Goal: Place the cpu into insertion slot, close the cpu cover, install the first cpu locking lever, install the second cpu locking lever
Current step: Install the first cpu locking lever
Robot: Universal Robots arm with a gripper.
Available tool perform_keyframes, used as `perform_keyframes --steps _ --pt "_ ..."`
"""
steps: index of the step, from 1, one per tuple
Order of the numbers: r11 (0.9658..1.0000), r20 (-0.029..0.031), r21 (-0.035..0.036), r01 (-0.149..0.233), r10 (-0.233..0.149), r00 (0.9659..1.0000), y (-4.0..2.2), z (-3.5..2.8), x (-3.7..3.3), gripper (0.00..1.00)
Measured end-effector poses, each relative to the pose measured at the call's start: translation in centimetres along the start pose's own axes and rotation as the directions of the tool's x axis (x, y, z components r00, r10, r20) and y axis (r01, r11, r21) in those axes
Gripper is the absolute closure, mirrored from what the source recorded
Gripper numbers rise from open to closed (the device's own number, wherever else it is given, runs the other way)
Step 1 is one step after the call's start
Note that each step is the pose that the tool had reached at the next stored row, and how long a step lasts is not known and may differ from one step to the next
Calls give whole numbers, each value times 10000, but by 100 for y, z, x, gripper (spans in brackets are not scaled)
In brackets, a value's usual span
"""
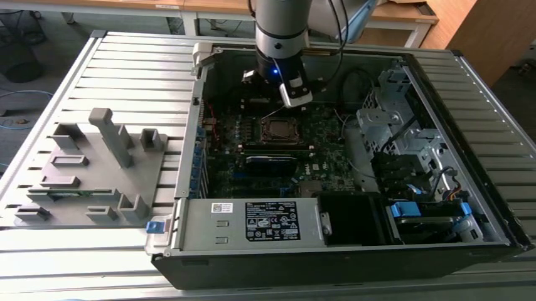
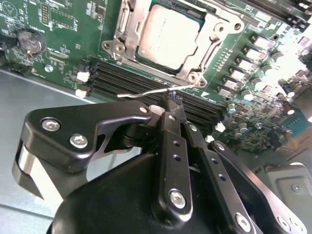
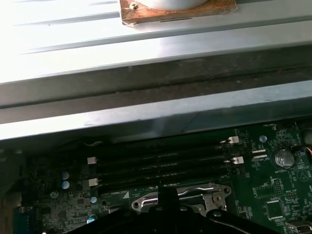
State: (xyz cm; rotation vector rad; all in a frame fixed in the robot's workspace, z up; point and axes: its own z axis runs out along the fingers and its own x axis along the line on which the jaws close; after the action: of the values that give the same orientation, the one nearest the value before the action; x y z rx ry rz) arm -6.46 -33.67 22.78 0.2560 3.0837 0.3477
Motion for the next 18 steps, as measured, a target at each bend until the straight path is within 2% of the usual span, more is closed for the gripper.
perform_keyframes --steps 7,15,18 --pt "9983 132 7 -580 580 9982 -3 28 -20 89" --pt "9981 148 6 -610 610 9980 -3 31 -20 89" --pt "9980 247 -2 -634 633 9977 -6 41 -20 89"
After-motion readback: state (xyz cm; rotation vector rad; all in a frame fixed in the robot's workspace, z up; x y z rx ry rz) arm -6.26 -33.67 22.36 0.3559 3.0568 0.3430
